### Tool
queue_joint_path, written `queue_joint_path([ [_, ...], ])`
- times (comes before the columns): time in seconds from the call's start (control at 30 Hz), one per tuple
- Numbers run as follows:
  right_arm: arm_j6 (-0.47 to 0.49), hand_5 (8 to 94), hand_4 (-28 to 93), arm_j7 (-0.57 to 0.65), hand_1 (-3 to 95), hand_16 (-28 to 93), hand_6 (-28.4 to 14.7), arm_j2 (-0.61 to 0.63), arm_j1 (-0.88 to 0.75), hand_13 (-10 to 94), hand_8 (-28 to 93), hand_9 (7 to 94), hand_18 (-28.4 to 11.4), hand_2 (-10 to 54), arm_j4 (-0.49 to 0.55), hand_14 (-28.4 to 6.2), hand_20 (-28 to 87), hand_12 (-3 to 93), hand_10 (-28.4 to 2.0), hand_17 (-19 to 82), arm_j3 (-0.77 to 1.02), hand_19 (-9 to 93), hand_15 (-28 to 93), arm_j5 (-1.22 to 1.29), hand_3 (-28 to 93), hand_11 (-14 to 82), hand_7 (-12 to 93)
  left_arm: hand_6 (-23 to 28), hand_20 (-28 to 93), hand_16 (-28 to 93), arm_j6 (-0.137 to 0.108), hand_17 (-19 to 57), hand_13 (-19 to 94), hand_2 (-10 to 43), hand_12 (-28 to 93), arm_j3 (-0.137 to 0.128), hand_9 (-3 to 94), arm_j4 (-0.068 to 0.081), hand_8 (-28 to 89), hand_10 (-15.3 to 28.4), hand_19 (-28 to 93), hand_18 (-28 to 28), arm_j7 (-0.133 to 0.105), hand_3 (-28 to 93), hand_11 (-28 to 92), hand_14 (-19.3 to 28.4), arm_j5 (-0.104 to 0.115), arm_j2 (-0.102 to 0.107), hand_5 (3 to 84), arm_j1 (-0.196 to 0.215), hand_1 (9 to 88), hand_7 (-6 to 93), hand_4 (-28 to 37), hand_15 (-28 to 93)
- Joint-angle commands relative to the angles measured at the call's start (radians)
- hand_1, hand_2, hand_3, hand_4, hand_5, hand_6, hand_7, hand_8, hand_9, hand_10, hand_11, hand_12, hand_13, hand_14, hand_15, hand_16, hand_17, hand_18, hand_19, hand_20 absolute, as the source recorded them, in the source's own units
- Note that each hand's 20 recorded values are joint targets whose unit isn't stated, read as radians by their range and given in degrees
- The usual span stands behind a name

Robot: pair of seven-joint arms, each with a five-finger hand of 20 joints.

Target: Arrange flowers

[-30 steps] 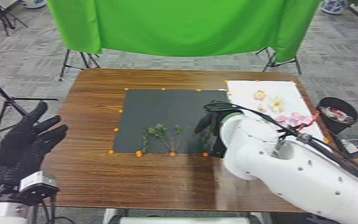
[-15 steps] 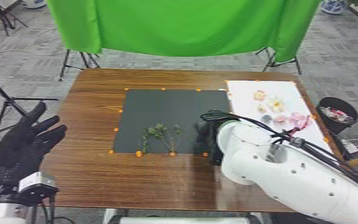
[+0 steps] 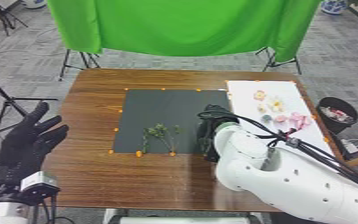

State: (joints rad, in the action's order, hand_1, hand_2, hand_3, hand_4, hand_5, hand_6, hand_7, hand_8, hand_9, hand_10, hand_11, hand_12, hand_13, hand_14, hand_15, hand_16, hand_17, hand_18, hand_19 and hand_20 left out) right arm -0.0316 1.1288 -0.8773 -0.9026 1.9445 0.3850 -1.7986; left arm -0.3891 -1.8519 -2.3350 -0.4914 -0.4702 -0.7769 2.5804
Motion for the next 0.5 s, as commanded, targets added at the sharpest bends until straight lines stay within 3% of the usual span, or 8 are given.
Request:
queue_joint_path([
  [0.03, 0.065, 78.8, -27, 0.016, 56.7, 13, -5.2, -0.003, 0.002, 94, 12, 93.7, -1.3, -9.5, -0.007, -5.0, -19, 15.1, -11.5, 77, 0.020, 93, 47, 0.018, 61, 25.9, 17, 7.9, 0, -12, 0.008, -8.1, 21, 7.1, 12, 0.000, 29.9, 0.000, -7, 18.7, 51, 28.4, 0.009, 63, 25, 27.1, -0.006, -0.004, 33.6, 0.004, 29.2, 7.6, -20.6, 54],
  [0.07, 0.063, 78.3, -27, 0.018, 56.5, 13, -5.4, 0.003, 0.000, 94, 12, 93.7, -1.3, -9.5, -0.004, -5.1, -19, 15.2, -11.6, 77, 0.018, 93, 47, 0.023, 60, 25.5, 17, 7.9, 0, -12, 0.014, -8.1, 21, 7.1, 12, 0.000, 29.9, 0.002, -7, 18.7, 51, 28.4, 0.026, 63, 25, 27.2, -0.016, -0.015, 33.6, -0.005, 29.2, 7.6, -20.5, 54],
  [0.2, 0.086, 75.5, -26, 0.010, 52.2, 13, -6.2, 0.002, -0.028, 94, 8, 93.2, -1.4, -9.5, 0.011, -5.5, -19, 15.5, -12.8, 76, 0.068, 93, 45, 0.049, 64, 22.9, 15, 7.9, 0, -11, 0.016, -8.1, 21, 6.9, 12, 0.003, 29.9, 0.003, -7, 18.8, 51, 28.4, 0.028, 62, 25, 27.2, -0.020, -0.018, 33.6, -0.007, 29.4, 7.6, -20.5, 54],
  [0.23, 0.102, 74.2, -25, 0.002, 49.6, 13, -6.5, 0.002, -0.035, 94, 5, 92.6, -1.5, -9.2, 0.016, -5.7, -20, 15.9, -13.5, 76, 0.081, 93, 45, 0.043, 67, 22.1, 14, 7.9, 0, -11, 0.012, -8.1, 21, 6.8, 12, 0.005, 29.9, 0.003, -7, 18.8, 51, 28.4, 0.017, 62, 25, 27.2, -0.013, -0.011, 33.6, -0.002, 29.4, 7.6, -20.5, 54],
  [0.27, 0.086, 73.1, -25, -0.002, 47.1, 14, -6.7, 0.007, -0.034, 94, 0, 91.7, -1.6, -7.8, 0.023, -6.0, -20, 16.2, -14.0, 76, 0.079, 93, 44, 0.042, 69, 21.7, 13, 7.9, 0, -11, 0.020, -8.1, 21, 6.8, 12, 0.004, 29.9, 0.004, -7, 18.8, 51, 28.4, 0.025, 62, 25, 27.2, -0.020, -0.018, 33.6, -0.006, 29.4, 7.6, -20.5, 55],
  [0.33, 0.086, 71.6, -24, -0.004, 42.4, 15, -7.1, 0.005, -0.036, 94, -8, 90.6, -2.0, -2.6, 0.032, -6.6, -20, 16.1, -14.8, 75, 0.090, 93, 43, 0.047, 72, 21.0, 13, 7.9, 0, -11, 0.014, -8.1, 21, 6.8, 12, 0.003, 30.0, 0.003, -7, 18.8, 51, 28.4, 0.019, 62, 25, 27.2, -0.015, -0.011, 33.6, -0.001, 29.4, 7.6, -20.4, 54],
  [0.43, 0.089, 70.3, -23, -0.007, 40.8, 15, -7.9, 0.002, -0.029, 94, -10, 90.1, -2.2, -0.2, 0.035, -6.7, -20, 15.8, -15.4, 75, 0.091, 93, 42, 0.041, 73, 20.2, 12, 7.9, 0, -12, 0.007, -8.1, 21, 6.9, 12, 0.006, 29.9, 0.003, -7, 18.7, 51, 28.4, -0.004, 62, 25, 27.2, 0.000, 0.007, 33.6, 0.006, 29.4, 7.6, -20.4, 54],
  [0.5, 0.116, 69.9, -23, -0.005, 39.7, 15, -8.5, -0.006, -0.038, 94, -10, 90.1, -2.4, -0.2, 0.039, -7.0, -20, 15.7, -15.9, 75, 0.107, 93, 43, 0.043, 73, 20.0, 11, 7.9, 0, -11, 0.002, -8.1, 21, 6.9, 12, 0.006, 30.0, 0.002, -7, 18.7, 51, 28.4, -0.006, 62, 25, 27.2, 0.002, 0.009, 33.6, 0.006, 29.4, 7.6, -20.4, 54],
])
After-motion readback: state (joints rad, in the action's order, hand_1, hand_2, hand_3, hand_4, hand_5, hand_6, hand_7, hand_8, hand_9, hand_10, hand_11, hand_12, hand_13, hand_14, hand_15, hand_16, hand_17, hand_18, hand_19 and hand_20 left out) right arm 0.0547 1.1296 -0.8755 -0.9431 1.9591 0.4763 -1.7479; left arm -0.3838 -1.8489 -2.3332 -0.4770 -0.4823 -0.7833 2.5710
